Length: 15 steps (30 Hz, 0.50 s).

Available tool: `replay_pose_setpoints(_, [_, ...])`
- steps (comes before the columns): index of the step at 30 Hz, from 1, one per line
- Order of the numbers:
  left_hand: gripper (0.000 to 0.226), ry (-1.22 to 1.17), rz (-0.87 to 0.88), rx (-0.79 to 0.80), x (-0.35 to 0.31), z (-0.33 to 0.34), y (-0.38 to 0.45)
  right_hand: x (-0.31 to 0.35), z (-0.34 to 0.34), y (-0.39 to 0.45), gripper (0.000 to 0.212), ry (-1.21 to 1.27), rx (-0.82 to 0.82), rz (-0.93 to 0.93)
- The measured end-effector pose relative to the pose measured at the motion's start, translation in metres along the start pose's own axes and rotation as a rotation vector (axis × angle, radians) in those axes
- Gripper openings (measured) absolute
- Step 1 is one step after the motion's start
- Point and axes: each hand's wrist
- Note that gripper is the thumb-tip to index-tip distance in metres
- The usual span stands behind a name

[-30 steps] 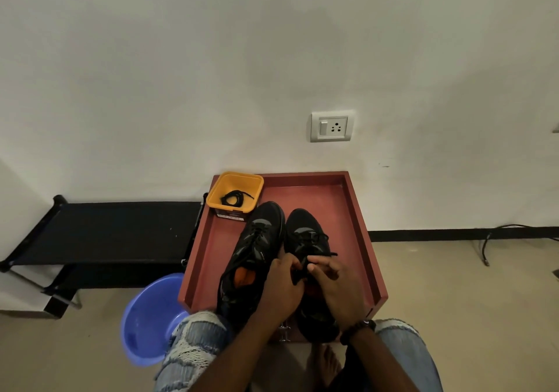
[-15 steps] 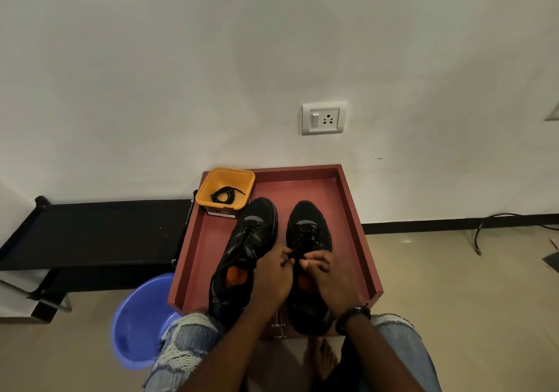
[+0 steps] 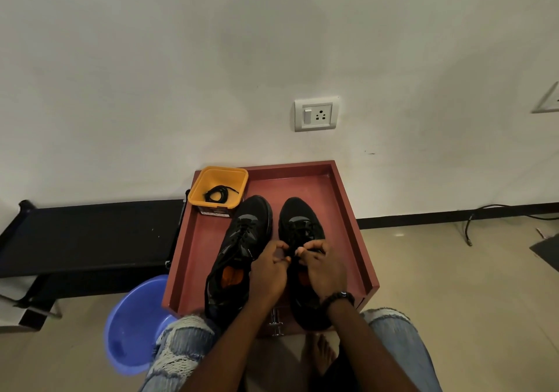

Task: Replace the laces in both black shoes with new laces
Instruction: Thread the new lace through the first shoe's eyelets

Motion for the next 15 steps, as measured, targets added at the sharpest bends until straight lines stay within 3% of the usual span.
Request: replay_pose_setpoints(15, [0.019,-0.037,-0.029,-0.017,0.0004,0.0003,0.0005,0.0018,0.0052,-0.0025,0.010,-0.123,-0.037,-0.040])
Point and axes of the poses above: each hand's wrist, its own y-axis towards the middle knuckle, its own z-axis out of the palm, x = y × z, and after that the axes turned 3 degrees about -y, right-handed
